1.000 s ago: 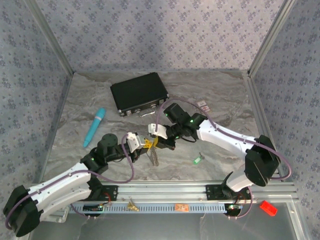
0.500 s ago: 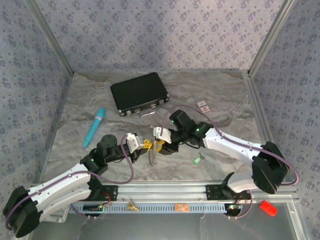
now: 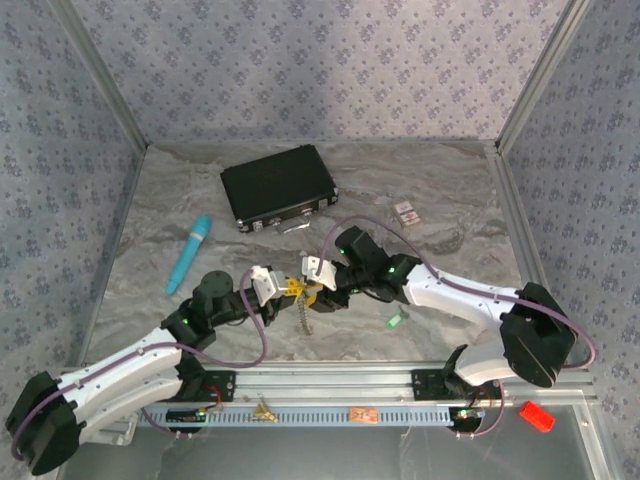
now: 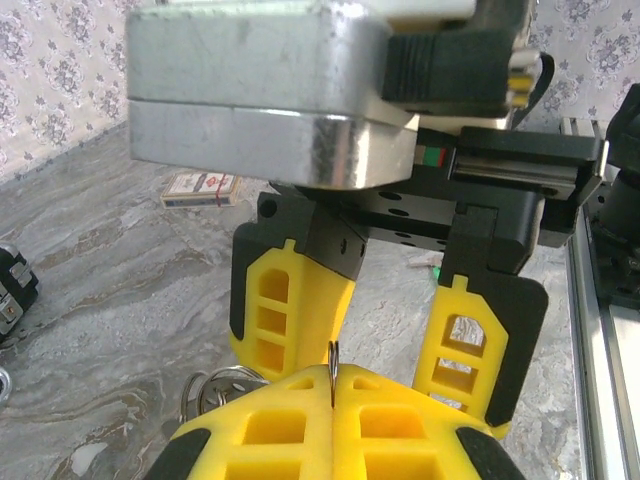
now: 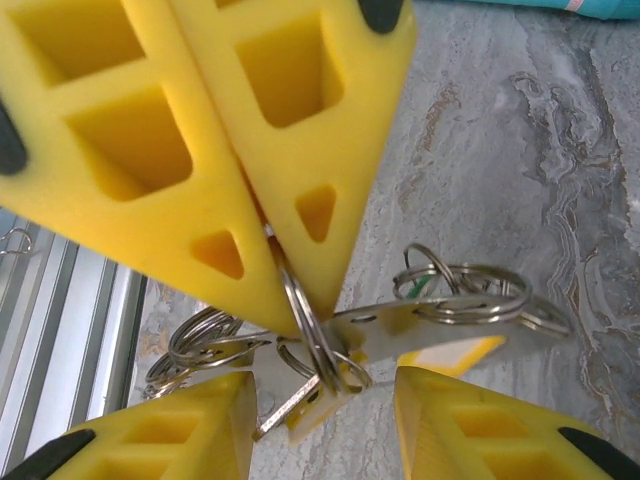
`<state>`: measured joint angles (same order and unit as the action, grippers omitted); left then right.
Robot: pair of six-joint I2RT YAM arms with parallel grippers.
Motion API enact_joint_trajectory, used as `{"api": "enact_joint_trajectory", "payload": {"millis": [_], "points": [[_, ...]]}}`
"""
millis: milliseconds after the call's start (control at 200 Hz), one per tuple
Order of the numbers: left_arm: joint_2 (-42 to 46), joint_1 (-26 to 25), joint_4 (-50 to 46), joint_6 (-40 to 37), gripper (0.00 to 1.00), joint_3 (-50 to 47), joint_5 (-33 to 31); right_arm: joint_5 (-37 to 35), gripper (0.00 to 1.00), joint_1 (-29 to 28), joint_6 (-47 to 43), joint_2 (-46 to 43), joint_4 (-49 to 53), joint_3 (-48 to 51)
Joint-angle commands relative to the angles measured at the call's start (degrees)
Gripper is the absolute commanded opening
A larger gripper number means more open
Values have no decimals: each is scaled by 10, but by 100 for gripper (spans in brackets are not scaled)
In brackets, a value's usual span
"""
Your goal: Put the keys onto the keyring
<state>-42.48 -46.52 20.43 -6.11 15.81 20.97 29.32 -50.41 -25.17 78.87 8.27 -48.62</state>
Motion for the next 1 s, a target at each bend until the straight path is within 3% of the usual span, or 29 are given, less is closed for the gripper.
{"api": "enact_joint_trajectory", "payload": {"millis": [0, 370, 655, 994], "points": [[5, -3, 53, 14, 0, -2, -4, -10, 41, -6, 23, 3, -34, 8], [6, -2, 49, 14, 0, -4, -10, -51, 30, -7, 37, -5, -57, 13], [6, -3, 28, 11, 0, 1, -31, -90, 0, -9, 13, -33, -12, 1], [3, -3, 0, 2, 0, 6, -22, -122, 0, -10, -19, -57, 68, -53]]}}
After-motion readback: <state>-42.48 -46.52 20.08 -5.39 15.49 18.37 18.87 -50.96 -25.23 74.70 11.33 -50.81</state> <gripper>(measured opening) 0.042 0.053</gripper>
